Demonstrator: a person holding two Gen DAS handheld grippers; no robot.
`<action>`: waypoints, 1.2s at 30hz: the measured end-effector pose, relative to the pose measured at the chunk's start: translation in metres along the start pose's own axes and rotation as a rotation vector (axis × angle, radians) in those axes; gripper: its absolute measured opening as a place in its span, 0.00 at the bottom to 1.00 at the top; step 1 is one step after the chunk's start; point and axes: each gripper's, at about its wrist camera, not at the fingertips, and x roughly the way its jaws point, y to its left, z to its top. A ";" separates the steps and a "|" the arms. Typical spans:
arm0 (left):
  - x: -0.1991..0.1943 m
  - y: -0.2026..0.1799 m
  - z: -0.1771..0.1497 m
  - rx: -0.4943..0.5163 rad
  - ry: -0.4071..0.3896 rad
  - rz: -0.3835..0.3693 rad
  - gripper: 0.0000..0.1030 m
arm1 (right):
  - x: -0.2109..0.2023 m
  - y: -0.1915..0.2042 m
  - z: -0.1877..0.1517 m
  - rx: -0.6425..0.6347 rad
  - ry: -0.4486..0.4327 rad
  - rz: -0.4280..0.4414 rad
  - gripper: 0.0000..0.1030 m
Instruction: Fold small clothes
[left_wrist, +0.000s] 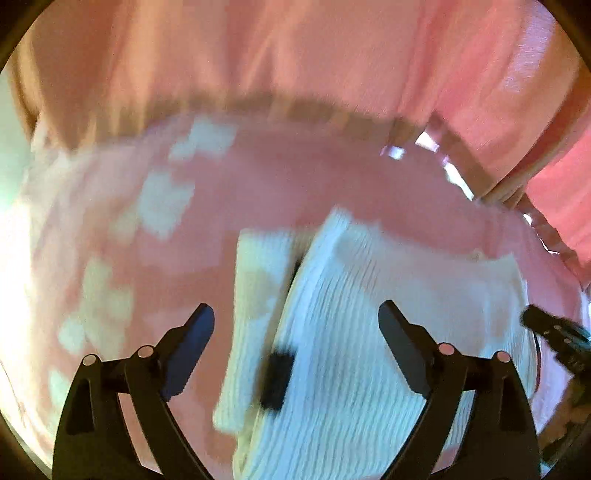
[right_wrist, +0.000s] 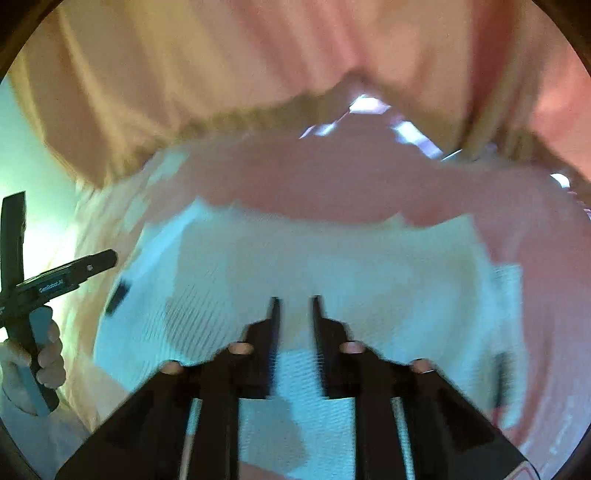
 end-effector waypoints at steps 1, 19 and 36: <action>0.010 0.009 -0.008 -0.036 0.038 -0.007 0.85 | 0.012 0.007 -0.001 -0.012 0.029 -0.001 0.01; -0.025 -0.011 -0.013 -0.092 -0.002 -0.309 0.20 | 0.082 0.032 0.005 -0.083 0.228 -0.046 0.00; -0.060 -0.265 -0.017 0.199 -0.038 -0.402 0.20 | 0.009 -0.102 -0.001 0.208 0.159 0.048 0.06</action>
